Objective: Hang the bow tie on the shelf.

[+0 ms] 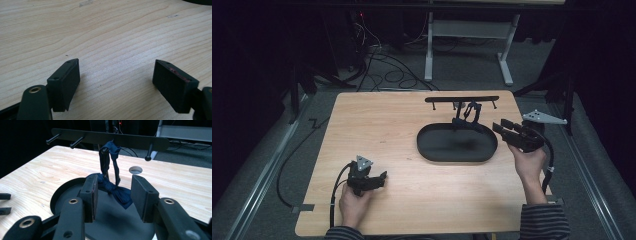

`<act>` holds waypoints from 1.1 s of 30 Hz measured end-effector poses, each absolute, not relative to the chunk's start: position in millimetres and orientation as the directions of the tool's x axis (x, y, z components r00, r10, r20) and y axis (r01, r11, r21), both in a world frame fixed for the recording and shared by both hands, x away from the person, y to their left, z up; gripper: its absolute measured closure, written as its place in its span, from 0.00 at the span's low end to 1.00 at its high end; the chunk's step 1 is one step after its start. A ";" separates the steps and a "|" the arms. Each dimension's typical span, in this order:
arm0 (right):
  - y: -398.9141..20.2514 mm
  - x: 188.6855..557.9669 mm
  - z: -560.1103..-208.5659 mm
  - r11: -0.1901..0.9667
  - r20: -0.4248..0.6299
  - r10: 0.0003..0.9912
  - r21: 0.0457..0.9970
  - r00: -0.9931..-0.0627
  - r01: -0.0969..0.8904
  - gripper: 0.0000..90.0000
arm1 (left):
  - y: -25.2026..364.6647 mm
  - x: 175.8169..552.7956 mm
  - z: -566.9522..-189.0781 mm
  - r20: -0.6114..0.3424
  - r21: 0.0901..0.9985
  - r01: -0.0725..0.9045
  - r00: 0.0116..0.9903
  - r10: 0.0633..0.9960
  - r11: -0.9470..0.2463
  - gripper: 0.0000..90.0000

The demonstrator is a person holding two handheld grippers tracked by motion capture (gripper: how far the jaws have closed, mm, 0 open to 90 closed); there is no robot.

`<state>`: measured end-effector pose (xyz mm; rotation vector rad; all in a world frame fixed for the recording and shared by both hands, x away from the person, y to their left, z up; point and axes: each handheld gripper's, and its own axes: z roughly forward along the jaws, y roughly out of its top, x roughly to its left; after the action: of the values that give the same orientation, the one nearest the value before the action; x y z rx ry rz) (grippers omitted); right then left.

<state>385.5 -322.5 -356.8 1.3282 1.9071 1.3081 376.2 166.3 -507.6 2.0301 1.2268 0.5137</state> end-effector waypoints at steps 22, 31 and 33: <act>-330.0 367.1 -372.2 0.056 0.174 0.887 0.880 -0.428 0.473 0.65 | 166.3 376.1 -507.6 -0.020 0.736 0.604 0.473 0.881 -0.307 0.25; -330.3 359.2 -377.1 0.049 0.184 0.881 0.880 -0.435 0.472 0.65 | 166.3 376.2 -507.6 -0.020 0.736 0.603 0.473 0.881 -0.307 0.25; -330.1 357.8 -378.4 0.046 0.189 0.880 0.880 -0.437 0.472 0.65 | 166.3 376.1 -507.6 -0.021 0.736 0.604 0.473 0.881 -0.307 0.25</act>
<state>357.8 -330.1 -378.4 1.3583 1.9273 1.3602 376.1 166.3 -507.6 2.0298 1.2270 0.5137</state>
